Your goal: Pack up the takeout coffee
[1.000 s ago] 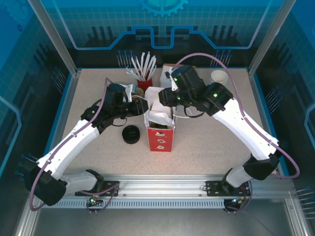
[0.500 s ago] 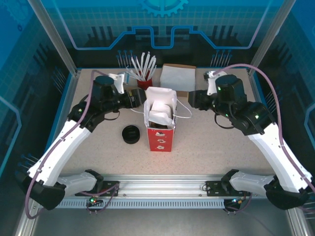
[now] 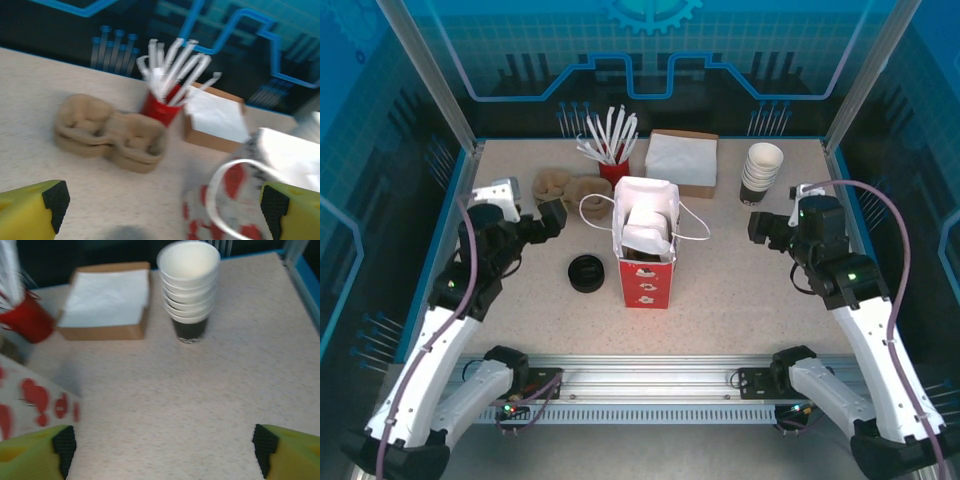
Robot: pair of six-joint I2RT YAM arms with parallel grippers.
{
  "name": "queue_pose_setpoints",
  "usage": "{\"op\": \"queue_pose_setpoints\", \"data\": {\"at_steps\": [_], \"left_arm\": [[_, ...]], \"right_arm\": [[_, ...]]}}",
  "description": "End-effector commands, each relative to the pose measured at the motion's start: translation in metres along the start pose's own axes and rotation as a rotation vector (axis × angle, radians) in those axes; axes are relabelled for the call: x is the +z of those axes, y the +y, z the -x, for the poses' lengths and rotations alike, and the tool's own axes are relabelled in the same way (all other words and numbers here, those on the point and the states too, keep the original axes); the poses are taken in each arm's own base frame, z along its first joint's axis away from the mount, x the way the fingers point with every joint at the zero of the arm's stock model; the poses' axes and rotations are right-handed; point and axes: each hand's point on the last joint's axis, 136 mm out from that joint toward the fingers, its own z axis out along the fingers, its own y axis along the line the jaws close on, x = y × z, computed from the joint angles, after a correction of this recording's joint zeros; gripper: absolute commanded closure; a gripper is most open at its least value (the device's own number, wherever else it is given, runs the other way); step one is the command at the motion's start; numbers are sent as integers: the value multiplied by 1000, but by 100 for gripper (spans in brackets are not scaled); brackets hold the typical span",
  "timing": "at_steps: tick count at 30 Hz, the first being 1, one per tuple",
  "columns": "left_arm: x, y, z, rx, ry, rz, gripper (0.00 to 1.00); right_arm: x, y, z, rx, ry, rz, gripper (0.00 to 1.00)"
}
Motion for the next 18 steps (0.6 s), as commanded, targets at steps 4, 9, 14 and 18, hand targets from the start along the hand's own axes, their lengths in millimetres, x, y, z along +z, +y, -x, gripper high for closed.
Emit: {"op": "queue_pose_setpoints", "data": {"at_steps": [4, 9, 14, 18], "left_arm": [[-1, 59, -6, -43, -168, 192, 1], [14, 101, -34, -29, -190, 322, 1], [24, 127, -59, -36, -262, 372, 1], [31, 140, -81, -19, -287, 387, 1]], "right_arm": [[52, -30, -24, -4, -22, -91, 0], [87, -44, -45, -18, -117, -122, 0], [118, -56, -62, -98, -170, -177, 0], [137, -58, -69, -106, -201, -179, 0]]}}
